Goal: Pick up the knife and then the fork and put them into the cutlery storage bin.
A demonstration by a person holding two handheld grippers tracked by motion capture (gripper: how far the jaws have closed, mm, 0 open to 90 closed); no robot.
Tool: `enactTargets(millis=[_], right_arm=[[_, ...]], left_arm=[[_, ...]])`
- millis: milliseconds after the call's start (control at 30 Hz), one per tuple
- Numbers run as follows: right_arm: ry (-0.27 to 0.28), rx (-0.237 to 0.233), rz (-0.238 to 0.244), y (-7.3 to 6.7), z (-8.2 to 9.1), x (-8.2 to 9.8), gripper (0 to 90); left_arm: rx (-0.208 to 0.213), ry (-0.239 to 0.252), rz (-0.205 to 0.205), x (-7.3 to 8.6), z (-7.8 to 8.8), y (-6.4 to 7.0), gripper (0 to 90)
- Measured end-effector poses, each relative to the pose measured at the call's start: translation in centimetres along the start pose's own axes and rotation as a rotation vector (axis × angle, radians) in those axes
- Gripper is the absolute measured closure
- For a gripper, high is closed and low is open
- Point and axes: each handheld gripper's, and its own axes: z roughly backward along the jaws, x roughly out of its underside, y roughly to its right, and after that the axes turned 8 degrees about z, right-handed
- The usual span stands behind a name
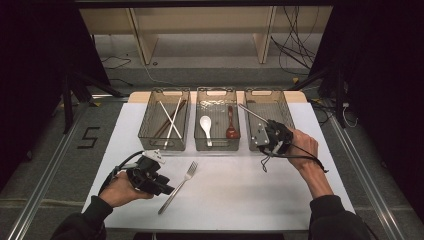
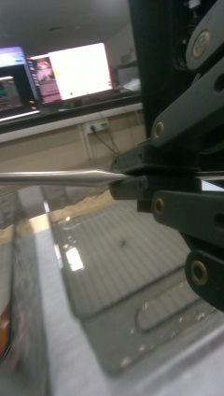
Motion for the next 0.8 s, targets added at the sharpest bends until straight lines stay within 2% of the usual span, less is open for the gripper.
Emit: enactTargets(millis=[133,167,367,667,800], right_arm=[[-0.033,-0.014,-0.042,0.6,-1.5,0.3,89.0],[-0.051,-0.023,-0.071,0.6,-1.7,0.3,89.0],[-0.083,-0.052,-0.099,1.3,-3.5,0.4,88.9],[-0.137,-0.112,-0.143,1.7,-5.4,0.7,88.9],[-0.153,-0.147,-0.170,1.8,-6.1,0.6,88.9]], left_arm=[[-0.014,0.012,0.006,0.2,0.1,0.0,52.5],[-0.022,0.017,0.010,0.2,0.1,0.0,50.0],[-0.069,0.051,0.019,0.5,0.2,0.1,38.9],[-0.136,0.158,-0.004,1.0,0.8,0.8,29.5],[-0.145,0.191,-0.007,1.3,1.1,0.9,27.8]])
